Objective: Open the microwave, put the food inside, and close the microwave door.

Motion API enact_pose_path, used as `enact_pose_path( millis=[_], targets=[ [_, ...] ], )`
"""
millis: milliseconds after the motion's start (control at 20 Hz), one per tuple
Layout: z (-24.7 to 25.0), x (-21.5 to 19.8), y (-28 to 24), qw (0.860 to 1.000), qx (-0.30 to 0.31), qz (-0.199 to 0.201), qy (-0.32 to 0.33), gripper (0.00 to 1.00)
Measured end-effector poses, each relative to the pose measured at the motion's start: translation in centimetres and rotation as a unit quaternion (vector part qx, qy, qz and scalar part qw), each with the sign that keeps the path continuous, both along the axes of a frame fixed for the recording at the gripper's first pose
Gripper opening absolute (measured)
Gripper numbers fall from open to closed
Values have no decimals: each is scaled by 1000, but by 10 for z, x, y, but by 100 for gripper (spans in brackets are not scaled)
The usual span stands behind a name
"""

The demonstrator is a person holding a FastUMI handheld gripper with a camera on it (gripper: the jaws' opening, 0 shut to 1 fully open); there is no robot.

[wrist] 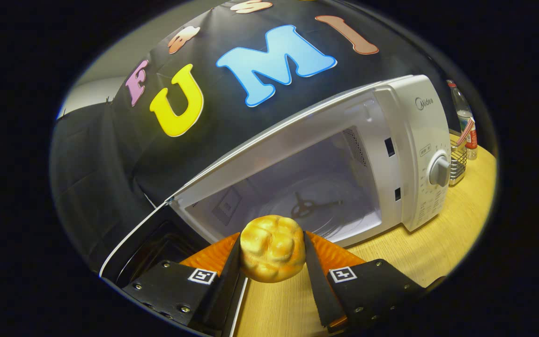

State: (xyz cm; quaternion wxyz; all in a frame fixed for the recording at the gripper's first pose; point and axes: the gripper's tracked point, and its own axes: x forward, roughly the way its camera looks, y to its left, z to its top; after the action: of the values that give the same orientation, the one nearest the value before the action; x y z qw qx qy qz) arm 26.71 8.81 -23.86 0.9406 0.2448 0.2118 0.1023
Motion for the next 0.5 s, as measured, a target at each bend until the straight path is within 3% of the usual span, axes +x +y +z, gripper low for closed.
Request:
enact_pose_path(
  millis=[500],
  targets=[
    [-42,47,-3,998,49,-46,17,72]
  ],
)
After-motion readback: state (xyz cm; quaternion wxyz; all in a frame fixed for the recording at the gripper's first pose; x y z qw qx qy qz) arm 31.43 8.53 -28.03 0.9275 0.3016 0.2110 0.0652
